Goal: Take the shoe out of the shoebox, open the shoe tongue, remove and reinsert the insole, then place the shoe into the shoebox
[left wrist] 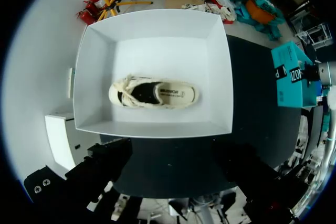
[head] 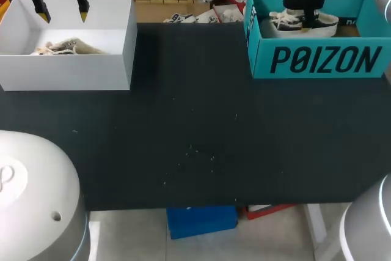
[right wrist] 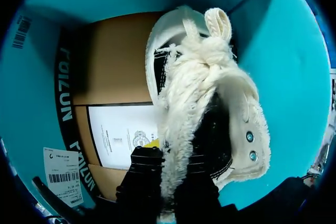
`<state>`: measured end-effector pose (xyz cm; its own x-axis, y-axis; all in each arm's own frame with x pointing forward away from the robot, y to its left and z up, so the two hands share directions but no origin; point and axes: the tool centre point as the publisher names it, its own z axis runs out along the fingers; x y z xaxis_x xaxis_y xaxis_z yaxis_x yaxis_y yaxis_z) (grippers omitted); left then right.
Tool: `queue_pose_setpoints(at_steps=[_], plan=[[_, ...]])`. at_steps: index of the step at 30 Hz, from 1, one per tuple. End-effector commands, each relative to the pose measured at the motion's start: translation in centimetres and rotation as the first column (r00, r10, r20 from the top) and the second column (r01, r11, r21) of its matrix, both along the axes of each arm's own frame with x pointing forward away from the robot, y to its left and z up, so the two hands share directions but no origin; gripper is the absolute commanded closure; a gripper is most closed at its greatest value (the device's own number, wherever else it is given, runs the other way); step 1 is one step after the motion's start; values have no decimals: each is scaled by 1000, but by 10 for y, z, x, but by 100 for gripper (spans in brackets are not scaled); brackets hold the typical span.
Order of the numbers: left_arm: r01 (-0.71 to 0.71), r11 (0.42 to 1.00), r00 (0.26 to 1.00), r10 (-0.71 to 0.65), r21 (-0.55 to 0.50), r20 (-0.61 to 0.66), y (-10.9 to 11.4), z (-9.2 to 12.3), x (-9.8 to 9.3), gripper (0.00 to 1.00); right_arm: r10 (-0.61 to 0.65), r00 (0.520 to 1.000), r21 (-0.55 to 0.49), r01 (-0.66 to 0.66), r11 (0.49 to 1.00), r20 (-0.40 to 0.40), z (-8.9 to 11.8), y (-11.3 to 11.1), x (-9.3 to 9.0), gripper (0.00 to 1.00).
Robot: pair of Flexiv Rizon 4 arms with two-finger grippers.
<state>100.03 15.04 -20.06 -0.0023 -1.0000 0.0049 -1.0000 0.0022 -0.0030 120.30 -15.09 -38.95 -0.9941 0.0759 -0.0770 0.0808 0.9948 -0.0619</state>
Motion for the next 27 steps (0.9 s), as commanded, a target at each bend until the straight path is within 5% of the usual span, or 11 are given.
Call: queue_pose_setpoints(at_steps=[1, 15, 27], plan=[[-1, 1000, 1000, 1, 2, -2, 0, 0, 0, 0, -11, 1000, -18, 11, 1000, 17, 31, 0, -12, 100], [-1, 1000, 1000, 1, 2, -2, 0, 0, 0, 0, -78, 989, -102, 91, 991, 126, 123, 5, -46, 100], [-1, 1000, 1000, 1, 2, -2, 0, 0, 0, 0, -98, 961, -170, 145, 975, 260, 215, 35, -93, 100]])
